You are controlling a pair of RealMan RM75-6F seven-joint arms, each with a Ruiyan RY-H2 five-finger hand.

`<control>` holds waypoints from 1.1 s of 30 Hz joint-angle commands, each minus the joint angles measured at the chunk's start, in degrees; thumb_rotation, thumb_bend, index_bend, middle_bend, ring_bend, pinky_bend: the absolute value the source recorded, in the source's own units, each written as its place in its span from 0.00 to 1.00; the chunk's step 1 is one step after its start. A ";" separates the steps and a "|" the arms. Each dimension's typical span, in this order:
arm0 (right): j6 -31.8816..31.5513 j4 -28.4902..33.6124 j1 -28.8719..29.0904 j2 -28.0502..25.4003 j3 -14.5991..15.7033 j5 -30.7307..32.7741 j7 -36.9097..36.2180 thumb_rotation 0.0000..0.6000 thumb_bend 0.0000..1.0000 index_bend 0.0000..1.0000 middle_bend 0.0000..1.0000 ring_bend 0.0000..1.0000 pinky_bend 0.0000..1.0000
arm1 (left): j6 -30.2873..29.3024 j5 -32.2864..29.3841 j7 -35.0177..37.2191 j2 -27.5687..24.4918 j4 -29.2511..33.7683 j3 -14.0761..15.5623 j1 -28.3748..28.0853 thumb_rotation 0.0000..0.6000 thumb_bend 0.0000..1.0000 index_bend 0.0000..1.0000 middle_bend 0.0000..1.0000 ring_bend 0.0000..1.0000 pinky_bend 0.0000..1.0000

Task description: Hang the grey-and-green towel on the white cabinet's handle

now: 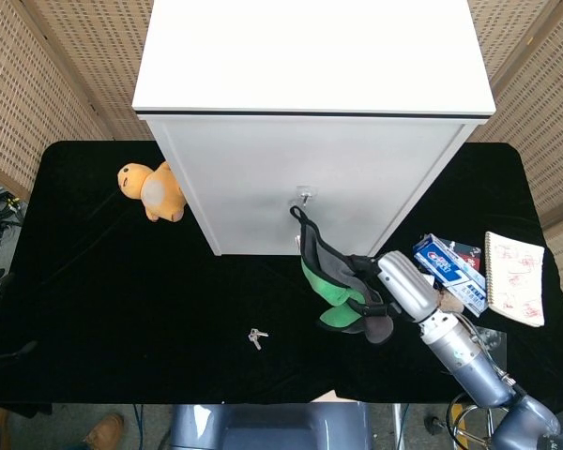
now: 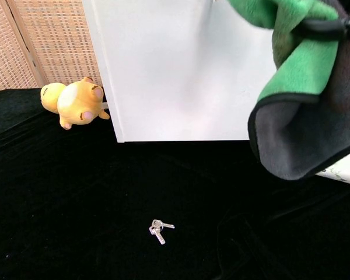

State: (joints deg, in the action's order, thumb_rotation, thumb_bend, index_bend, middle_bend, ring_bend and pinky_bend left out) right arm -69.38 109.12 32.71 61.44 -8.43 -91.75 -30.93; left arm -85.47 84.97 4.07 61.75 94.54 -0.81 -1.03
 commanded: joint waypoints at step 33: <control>2.58 -2.41 -0.42 -0.35 1.03 1.93 -2.73 1.00 0.75 0.76 0.99 0.97 0.96 | 0.08 -0.13 -1.49 0.58 0.01 0.08 -0.08 1.00 0.00 0.00 0.00 0.00 0.00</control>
State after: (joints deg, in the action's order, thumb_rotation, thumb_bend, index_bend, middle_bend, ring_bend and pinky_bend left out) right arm -67.31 106.91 32.27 61.08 -7.66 -90.10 -34.02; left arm -85.40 84.83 2.58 62.32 94.55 -0.74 -1.10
